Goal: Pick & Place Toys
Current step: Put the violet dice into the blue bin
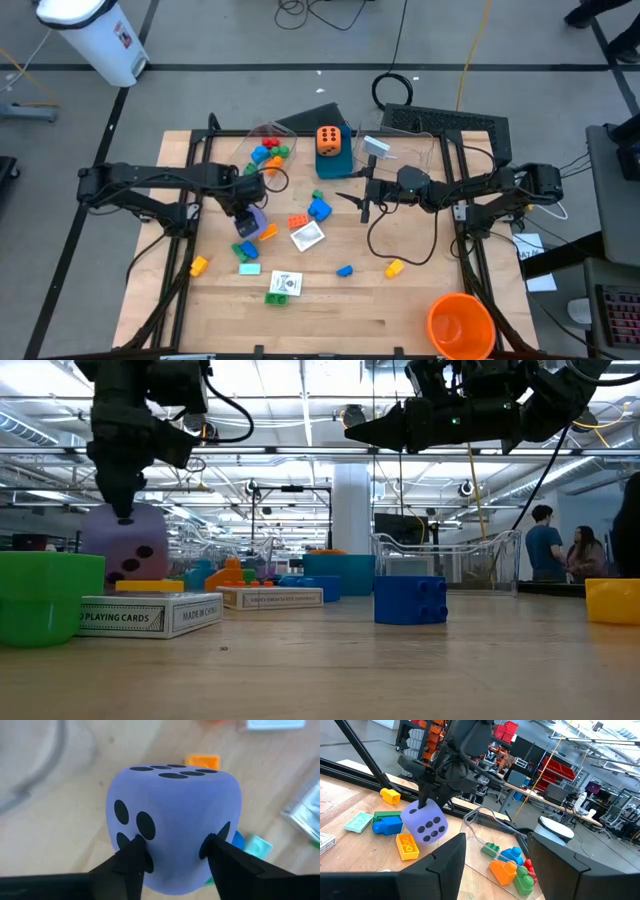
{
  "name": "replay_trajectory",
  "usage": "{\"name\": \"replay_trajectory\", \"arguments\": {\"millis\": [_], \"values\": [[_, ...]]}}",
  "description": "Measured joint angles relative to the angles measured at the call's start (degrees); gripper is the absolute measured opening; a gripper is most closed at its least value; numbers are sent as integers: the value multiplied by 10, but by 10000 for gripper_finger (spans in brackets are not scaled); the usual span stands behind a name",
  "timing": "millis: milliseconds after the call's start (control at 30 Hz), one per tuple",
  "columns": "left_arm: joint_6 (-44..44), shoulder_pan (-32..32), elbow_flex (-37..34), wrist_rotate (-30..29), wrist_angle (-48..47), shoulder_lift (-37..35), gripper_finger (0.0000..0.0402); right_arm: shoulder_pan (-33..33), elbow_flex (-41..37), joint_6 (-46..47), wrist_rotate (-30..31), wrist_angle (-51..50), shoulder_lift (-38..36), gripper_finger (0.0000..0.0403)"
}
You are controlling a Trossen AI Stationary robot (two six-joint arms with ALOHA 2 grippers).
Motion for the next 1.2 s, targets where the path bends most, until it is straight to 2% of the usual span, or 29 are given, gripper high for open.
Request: {"name": "replay_trajectory", "arguments": {"millis": [167, 633, 833, 933, 1100, 1200], "values": [[2, 0, 0, 0, 1, 7, 139, 0, 0, 0, 0, 0, 0, 208], [17, 0, 2, 18, 15, 6, 127, 0, 0, -3, 1, 5, 0, 208], [28, 0, 6, 38, 54, 6, 127, 0, 0, -10, 1, 11, 0, 208], [44, 0, 31, 34, 60, 6, 127, 0, 0, -18, 1, 11, 0, 208], [82, 0, 96, -11, 73, 5, 127, 0, 0, -30, 6, 12, -2, 208], [113, 3, 141, -39, 79, 20, 127, 0, 0, -29, 33, 2, -13, 208]]}}
